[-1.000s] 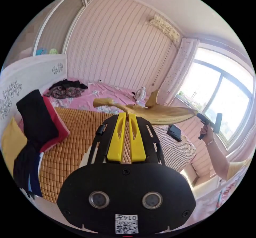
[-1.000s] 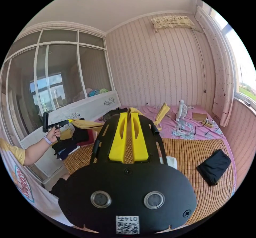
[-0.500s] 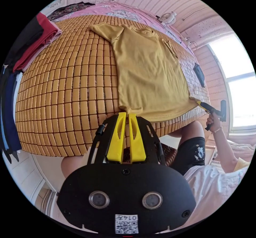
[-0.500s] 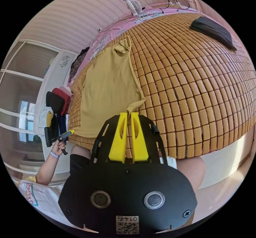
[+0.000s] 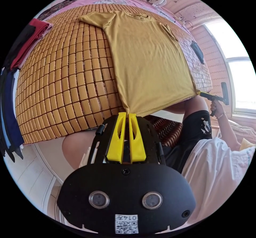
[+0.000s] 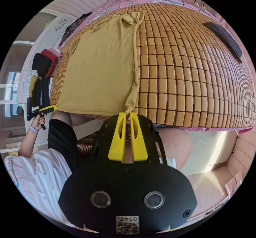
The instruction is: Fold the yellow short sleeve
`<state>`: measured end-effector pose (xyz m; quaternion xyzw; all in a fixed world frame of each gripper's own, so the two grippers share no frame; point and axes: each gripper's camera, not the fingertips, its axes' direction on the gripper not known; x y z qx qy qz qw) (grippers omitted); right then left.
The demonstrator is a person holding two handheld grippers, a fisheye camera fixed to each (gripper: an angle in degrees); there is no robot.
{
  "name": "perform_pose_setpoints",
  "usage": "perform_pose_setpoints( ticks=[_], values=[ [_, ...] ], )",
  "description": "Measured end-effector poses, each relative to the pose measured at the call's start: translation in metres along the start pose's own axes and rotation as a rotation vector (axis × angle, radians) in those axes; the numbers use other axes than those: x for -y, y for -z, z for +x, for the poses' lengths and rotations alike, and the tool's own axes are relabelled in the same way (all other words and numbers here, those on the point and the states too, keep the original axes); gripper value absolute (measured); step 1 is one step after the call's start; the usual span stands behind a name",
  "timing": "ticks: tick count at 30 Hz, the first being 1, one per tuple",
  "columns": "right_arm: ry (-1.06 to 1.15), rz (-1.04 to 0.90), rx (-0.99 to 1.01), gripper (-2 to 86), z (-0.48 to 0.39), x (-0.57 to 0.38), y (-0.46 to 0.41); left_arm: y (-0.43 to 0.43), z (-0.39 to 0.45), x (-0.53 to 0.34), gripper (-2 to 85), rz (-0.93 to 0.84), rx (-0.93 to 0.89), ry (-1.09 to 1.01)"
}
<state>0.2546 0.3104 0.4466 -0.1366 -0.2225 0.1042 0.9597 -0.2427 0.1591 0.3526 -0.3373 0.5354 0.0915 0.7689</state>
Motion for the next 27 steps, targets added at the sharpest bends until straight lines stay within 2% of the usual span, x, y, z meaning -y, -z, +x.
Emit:
perform_pose_setpoints(
  ticks=[6,11,15,19,22,27],
  values=[
    [0.009,-0.061,-0.041,0.4,-0.014,0.011,-0.005,-0.010,-0.016,0.009,-0.3,-0.026,-0.019,0.026],
    [0.070,-0.171,-0.288,0.2,-0.031,0.020,-0.018,-0.015,-0.030,0.014,0.1,-0.050,0.014,0.042],
    [0.080,-0.070,-0.285,1.6,-0.043,0.026,-0.008,-0.018,-0.039,0.015,0.4,-0.026,0.016,0.056],
    [0.054,0.030,-0.174,7.2,-0.047,0.038,-0.002,-0.027,-0.040,0.027,1.3,0.016,0.009,0.070],
    [0.043,-0.025,-0.232,8.1,-0.046,0.051,-0.019,-0.044,-0.039,0.046,3.2,0.023,0.010,0.086],
    [0.049,-0.095,-0.274,4.3,-0.035,0.059,-0.024,-0.073,-0.027,0.071,4.1,-0.010,0.185,0.054]
  ],
)
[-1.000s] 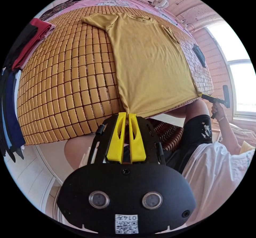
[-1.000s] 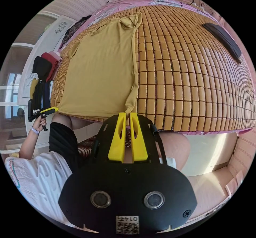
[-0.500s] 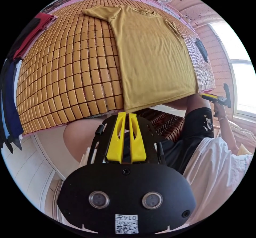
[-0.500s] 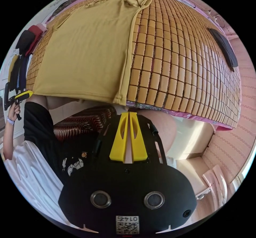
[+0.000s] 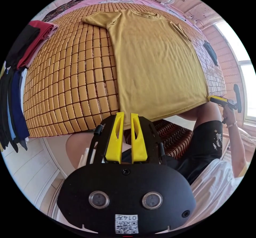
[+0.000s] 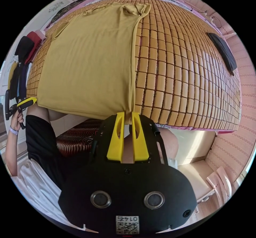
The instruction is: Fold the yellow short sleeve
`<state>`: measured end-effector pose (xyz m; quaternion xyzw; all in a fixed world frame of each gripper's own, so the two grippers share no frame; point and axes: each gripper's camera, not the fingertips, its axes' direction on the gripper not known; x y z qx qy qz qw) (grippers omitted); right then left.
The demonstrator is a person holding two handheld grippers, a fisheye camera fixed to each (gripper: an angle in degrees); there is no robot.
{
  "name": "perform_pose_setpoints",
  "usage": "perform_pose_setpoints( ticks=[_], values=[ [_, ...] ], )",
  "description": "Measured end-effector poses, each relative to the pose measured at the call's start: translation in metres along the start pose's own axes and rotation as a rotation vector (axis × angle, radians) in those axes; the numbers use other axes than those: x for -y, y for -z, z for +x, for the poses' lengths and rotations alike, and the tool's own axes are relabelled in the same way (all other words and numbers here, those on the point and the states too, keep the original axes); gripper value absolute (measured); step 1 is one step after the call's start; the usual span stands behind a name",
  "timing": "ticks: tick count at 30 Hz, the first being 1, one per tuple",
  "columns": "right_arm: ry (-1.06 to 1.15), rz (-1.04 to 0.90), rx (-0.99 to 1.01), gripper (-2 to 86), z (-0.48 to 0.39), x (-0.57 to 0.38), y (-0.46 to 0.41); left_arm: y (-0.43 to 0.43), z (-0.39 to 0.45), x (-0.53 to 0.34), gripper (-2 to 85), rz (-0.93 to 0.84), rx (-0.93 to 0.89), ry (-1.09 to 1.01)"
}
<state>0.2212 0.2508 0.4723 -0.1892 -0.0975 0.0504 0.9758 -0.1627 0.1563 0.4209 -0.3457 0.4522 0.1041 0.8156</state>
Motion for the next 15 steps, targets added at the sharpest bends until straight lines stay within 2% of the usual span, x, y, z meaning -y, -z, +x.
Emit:
perform_pose_setpoints(
  ticks=[4,7,12,15],
  values=[
    [0.003,0.008,0.023,0.6,0.013,-0.009,-0.002,-0.019,0.002,0.007,0.4,-0.032,0.094,-0.033],
    [0.006,0.009,0.083,0.0,0.024,-0.017,-0.007,-0.030,-0.007,0.010,0.2,-0.036,0.060,-0.027],
    [-0.018,0.058,0.226,0.6,0.053,-0.033,-0.007,-0.035,-0.033,-0.002,5.6,0.050,-0.079,0.016],
    [-0.050,0.085,0.282,1.3,0.078,-0.042,-0.007,-0.027,-0.039,-0.008,5.6,0.127,-0.064,0.005]
  ],
)
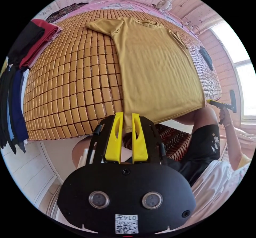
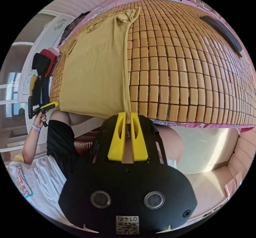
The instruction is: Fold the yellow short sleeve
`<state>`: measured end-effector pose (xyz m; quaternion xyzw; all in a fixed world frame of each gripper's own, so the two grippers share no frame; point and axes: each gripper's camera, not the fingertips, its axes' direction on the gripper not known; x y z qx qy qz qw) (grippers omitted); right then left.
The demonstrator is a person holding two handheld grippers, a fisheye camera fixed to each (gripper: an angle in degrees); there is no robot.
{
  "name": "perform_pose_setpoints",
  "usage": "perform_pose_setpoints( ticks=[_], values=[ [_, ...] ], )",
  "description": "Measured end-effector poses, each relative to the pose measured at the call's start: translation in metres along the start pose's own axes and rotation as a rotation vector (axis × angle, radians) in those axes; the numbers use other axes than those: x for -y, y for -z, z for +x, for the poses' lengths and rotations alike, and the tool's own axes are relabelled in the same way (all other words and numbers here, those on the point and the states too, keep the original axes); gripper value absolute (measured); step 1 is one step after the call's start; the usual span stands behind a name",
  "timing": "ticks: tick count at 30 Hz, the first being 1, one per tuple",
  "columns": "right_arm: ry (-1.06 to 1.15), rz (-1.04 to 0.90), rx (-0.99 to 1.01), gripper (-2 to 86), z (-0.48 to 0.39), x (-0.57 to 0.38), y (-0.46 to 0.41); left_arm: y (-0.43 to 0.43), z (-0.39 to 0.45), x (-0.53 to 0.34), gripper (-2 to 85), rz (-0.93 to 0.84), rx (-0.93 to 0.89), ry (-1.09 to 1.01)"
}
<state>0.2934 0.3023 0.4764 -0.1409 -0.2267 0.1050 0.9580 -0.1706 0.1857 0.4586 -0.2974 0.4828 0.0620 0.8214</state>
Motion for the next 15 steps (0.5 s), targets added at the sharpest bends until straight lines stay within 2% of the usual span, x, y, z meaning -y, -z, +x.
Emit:
perform_pose_setpoints(
  ticks=[6,11,15],
  values=[
    [0.049,0.158,-0.074,2.1,0.015,0.026,0.032,-0.010,0.023,0.039,5.5,0.090,-0.058,-0.101],
    [0.109,0.292,-0.079,3.6,0.011,0.103,0.053,-0.037,0.059,0.100,5.7,0.117,-0.118,-0.198],
    [0.118,0.330,-0.097,5.6,0.011,0.161,0.056,-0.057,0.090,0.160,5.6,0.146,-0.179,-0.286]
  ],
)
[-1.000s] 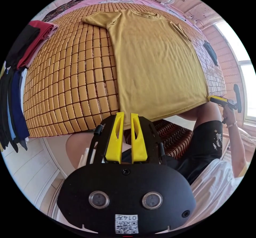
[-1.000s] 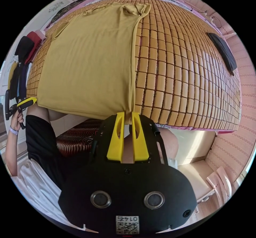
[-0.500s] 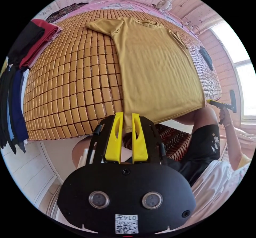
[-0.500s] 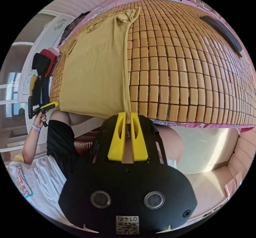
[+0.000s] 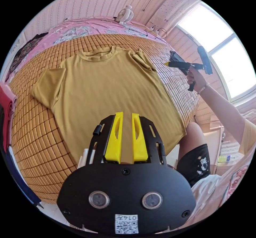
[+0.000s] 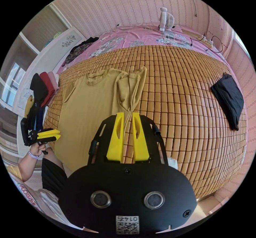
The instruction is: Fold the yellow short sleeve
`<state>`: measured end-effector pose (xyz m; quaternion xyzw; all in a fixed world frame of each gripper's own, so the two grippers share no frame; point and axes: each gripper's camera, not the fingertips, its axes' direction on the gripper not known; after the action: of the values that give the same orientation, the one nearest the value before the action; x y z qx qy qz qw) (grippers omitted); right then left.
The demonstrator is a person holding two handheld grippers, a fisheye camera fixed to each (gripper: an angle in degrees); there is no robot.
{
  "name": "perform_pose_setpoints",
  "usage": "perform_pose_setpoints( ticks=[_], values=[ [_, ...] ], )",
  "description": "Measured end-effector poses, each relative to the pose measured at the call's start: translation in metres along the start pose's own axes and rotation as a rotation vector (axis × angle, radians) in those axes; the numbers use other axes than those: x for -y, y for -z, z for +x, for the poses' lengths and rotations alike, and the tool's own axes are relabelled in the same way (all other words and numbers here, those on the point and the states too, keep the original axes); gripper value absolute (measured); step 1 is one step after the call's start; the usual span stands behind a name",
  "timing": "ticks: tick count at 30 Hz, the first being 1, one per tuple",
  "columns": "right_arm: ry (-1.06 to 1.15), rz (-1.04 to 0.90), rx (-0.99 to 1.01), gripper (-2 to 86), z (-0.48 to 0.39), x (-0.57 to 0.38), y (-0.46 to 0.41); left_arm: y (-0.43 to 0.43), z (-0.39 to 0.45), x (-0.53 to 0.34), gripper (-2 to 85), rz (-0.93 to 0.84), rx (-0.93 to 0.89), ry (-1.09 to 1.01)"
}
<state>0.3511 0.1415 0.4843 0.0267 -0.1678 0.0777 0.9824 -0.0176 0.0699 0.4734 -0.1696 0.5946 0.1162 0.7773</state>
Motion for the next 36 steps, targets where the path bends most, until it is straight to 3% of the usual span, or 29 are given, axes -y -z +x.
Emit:
perform_pose_setpoints(
  ticks=[7,10,12,17,23,28,36],
  values=[
    [0.011,0.012,-0.067,8.4,0.017,0.067,-0.054,-0.049,0.015,0.067,5.6,0.001,-0.042,-0.130],
    [-0.001,-0.089,-0.092,5.2,0.036,0.075,-0.080,-0.071,0.021,0.081,5.5,-0.011,-0.049,-0.173],
    [-0.029,-0.047,-0.042,2.7,0.051,0.066,-0.073,-0.084,0.029,0.089,5.5,-0.014,-0.057,-0.206],
    [-0.259,0.226,0.072,1.4,0.120,-0.043,-0.004,-0.103,0.060,0.108,5.5,0.011,-0.075,-0.294],
    [-0.475,0.351,0.156,3.6,0.176,-0.178,0.026,-0.151,0.121,0.143,5.5,-0.038,-0.066,-0.413],
    [-0.429,0.382,0.107,5.7,0.177,-0.200,0.032,-0.198,0.172,0.176,5.5,-0.084,-0.044,-0.464],
    [-0.266,0.221,-0.009,6.0,0.155,-0.174,0.004,-0.272,0.244,0.234,6.9,-0.129,0.013,-0.465]
  ],
)
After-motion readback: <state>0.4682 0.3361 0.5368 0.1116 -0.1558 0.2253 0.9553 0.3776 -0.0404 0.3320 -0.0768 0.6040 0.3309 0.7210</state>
